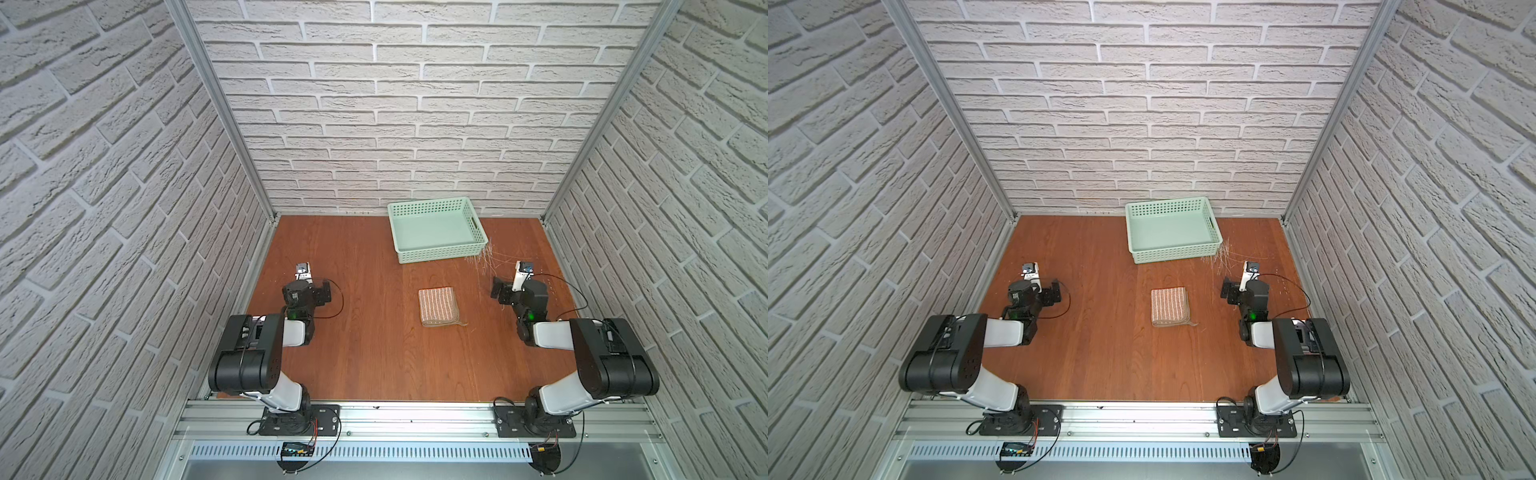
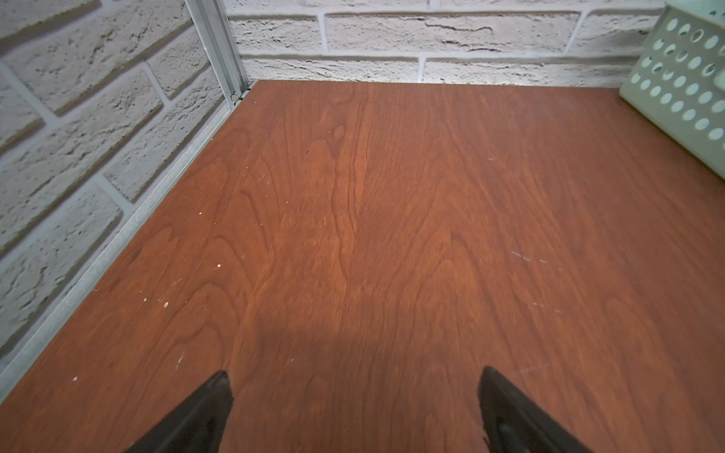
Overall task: Fold the square dishcloth
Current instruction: Reset both arms
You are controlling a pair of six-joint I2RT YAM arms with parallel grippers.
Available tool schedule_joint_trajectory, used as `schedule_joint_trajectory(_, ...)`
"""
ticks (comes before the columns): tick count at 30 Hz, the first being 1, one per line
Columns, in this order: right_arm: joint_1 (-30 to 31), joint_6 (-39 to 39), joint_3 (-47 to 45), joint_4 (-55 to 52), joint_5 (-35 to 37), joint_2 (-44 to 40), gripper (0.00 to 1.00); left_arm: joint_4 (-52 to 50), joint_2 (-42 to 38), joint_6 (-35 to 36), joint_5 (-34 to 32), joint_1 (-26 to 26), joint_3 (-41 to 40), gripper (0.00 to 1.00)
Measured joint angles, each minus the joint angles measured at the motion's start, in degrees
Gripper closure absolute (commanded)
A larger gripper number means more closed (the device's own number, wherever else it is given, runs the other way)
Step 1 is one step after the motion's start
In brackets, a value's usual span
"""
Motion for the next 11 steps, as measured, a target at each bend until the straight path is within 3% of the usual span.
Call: schedule_joint_trajectory(11,0.00,-0.20,0.17,-0.48,0.26,0.00,0.00,0.15,0.00,-0.39,0.42,0.24,0.00,0.02)
